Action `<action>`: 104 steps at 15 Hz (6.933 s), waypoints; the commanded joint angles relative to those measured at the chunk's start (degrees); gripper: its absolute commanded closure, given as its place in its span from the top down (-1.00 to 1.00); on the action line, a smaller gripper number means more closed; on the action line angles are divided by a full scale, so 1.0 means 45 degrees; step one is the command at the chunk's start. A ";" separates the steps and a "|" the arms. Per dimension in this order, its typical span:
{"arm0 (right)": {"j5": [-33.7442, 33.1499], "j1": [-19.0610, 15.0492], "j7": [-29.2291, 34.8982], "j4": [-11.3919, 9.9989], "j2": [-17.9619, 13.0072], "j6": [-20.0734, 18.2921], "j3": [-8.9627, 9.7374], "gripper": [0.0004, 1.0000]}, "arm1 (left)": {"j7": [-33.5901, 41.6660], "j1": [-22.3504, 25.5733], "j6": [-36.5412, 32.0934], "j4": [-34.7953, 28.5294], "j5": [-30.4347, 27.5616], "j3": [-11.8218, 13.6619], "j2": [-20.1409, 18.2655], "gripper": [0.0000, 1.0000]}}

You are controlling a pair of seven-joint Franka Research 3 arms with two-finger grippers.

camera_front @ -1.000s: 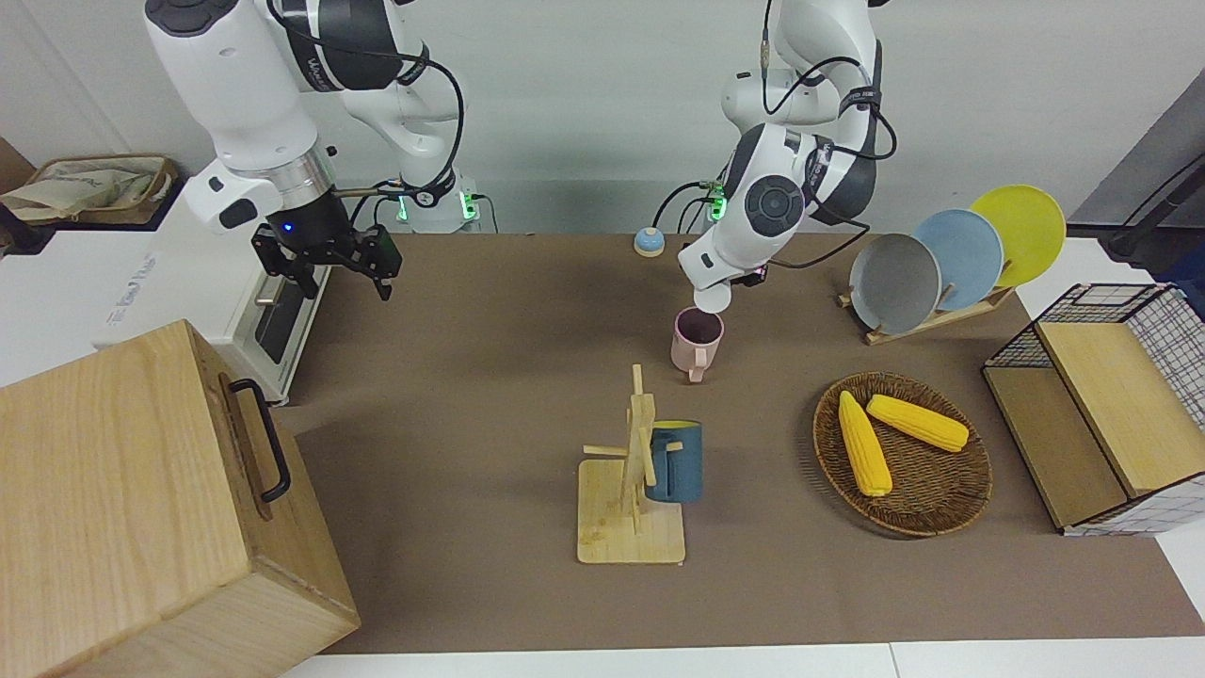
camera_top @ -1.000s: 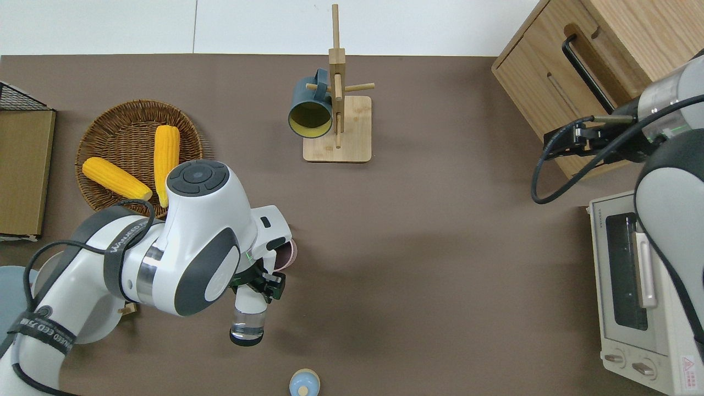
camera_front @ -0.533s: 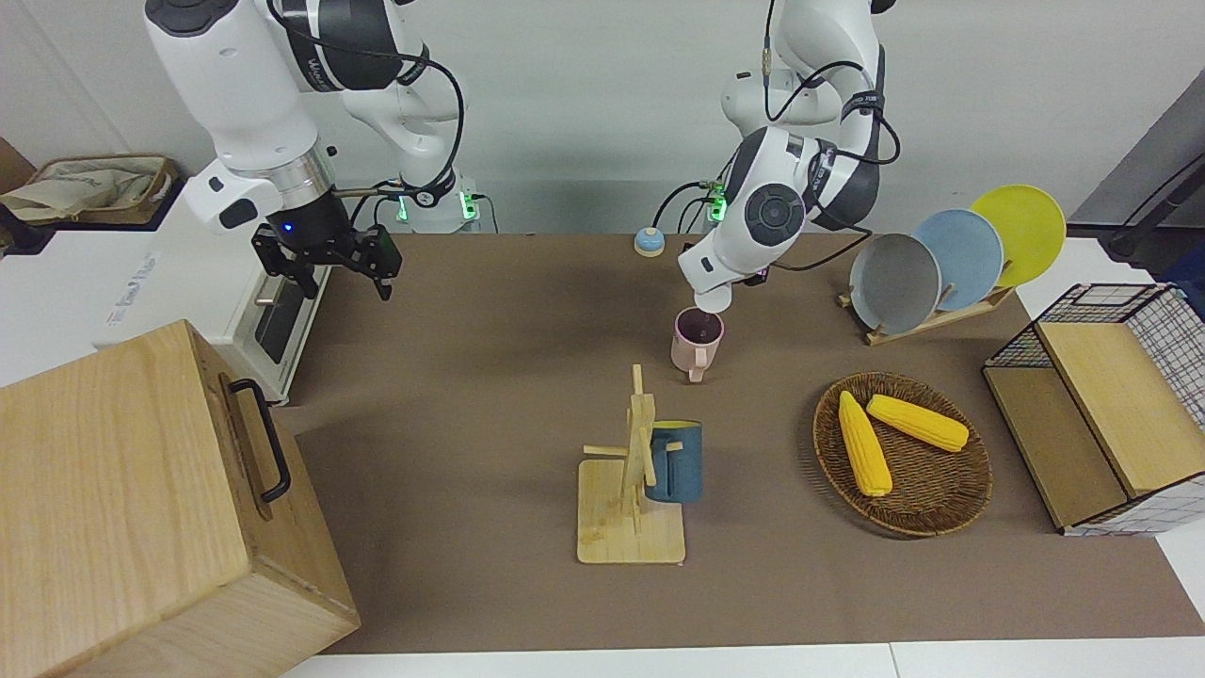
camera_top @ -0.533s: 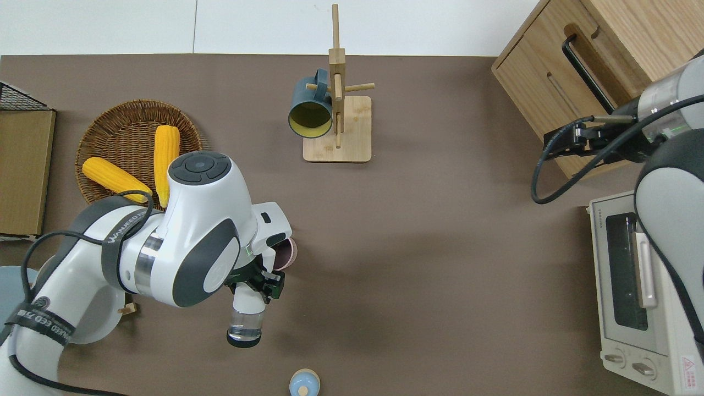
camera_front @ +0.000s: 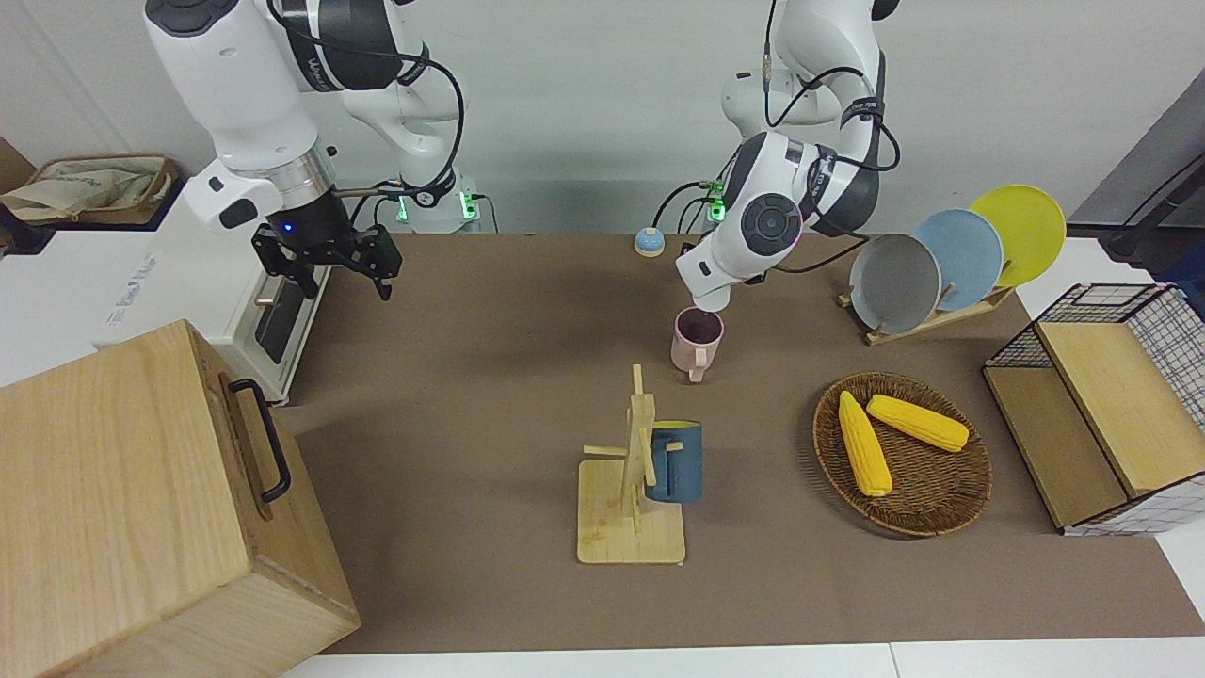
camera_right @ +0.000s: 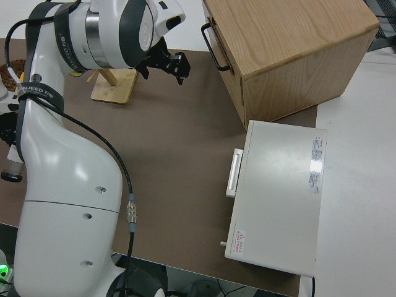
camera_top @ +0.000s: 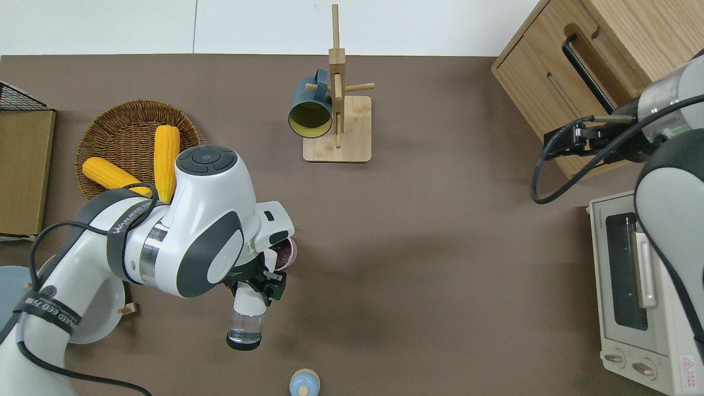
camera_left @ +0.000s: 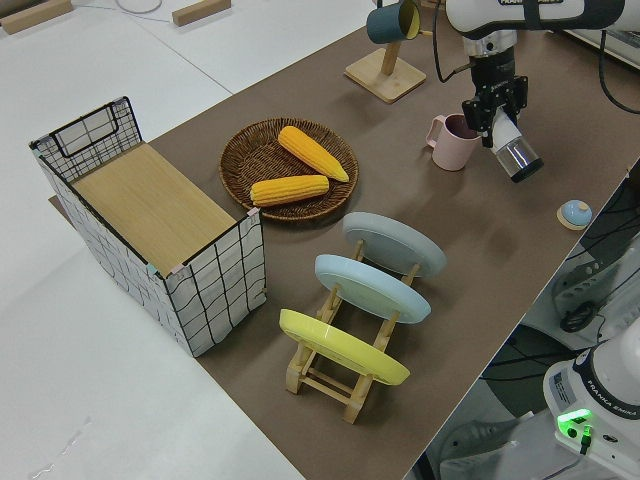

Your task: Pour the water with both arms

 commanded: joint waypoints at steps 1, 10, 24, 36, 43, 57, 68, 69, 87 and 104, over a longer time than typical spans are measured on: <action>0.0227 -0.0298 -0.0241 -0.0432 -0.0321 0.0274 0.0190 0.98 | -0.0338 -0.0172 -0.0570 0.0558 0.0250 0.0017 0.0067 -1.00; 0.0227 -0.0298 -0.0241 -0.0432 -0.0321 0.0274 0.0190 0.98 | -0.0514 -0.0191 -0.0726 0.0558 0.0250 -0.0041 0.0067 -1.00; 0.0227 -0.0298 -0.0241 -0.0432 -0.0321 0.0274 0.0190 0.98 | -0.0651 -0.0191 -0.0726 0.0558 0.0250 -0.0080 -0.0011 -1.00; 0.0227 -0.0298 -0.0241 -0.0432 -0.0321 0.0274 0.0190 0.98 | -0.0768 -0.0172 -0.0414 0.0539 0.0230 -0.0061 -0.0089 -1.00; 0.0227 -0.0298 -0.0241 -0.0432 -0.0321 0.0274 0.0190 0.98 | -0.0807 -0.0074 0.1124 -0.0979 0.0035 -0.0041 -0.1666 -1.00; 0.0227 -0.0298 -0.0241 -0.0432 -0.0321 0.0274 0.0190 0.98 | -0.0788 -0.0621 0.8901 -0.7682 -0.0824 -0.0276 -0.6318 -1.00; 0.0227 -0.0298 -0.0241 -0.0432 -0.0321 0.0274 0.0190 0.98 | -0.1198 0.0664 0.9641 -0.7958 -0.0824 0.0134 -0.7316 -1.00; 0.0227 -0.0298 -0.0241 -0.0432 -0.0321 0.0274 0.0190 0.98 | -0.1179 0.1055 0.9954 -0.7919 -0.0805 0.0134 -0.7296 -1.00; 0.0227 -0.0298 -0.0241 -0.0432 -0.0321 0.0274 0.0171 0.98 | 0.1905 0.7403 1.0192 -0.1829 0.0308 0.0115 -0.5501 -1.00; 0.0227 -0.0298 -0.0241 -0.0432 -0.0321 0.0274 0.0190 0.98 | 0.6824 0.9301 1.0698 0.3898 -0.1289 0.1130 -0.0442 -1.00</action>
